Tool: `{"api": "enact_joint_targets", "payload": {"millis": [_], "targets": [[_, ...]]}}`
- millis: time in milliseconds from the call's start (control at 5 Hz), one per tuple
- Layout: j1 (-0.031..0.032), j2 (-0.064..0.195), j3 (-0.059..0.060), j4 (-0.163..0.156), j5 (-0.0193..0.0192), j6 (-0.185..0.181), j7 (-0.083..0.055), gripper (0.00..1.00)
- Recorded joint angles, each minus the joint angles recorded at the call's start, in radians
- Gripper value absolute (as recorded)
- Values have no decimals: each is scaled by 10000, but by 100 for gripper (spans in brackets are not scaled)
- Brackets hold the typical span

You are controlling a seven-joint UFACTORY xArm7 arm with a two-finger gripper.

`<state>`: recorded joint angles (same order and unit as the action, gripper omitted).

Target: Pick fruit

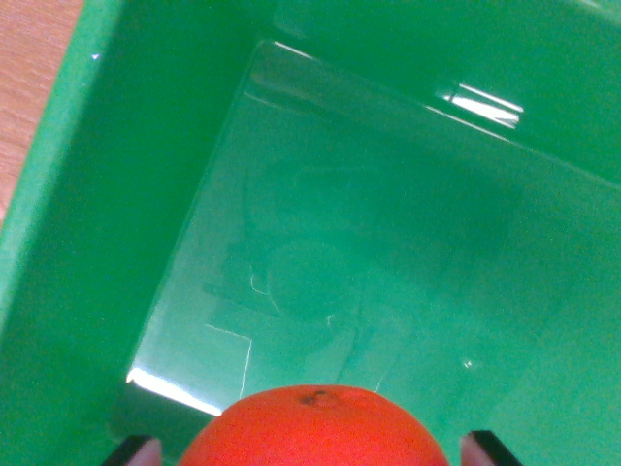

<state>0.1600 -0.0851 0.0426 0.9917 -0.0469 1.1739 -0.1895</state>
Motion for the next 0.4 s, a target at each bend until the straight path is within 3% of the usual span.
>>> {"api": "enact_joint_targets", "payload": {"millis": [200, 400], "targets": [[0, 0, 0, 0, 0, 0, 0, 100], [-2, -178, 4, 249, 22, 426, -28, 100]]}}
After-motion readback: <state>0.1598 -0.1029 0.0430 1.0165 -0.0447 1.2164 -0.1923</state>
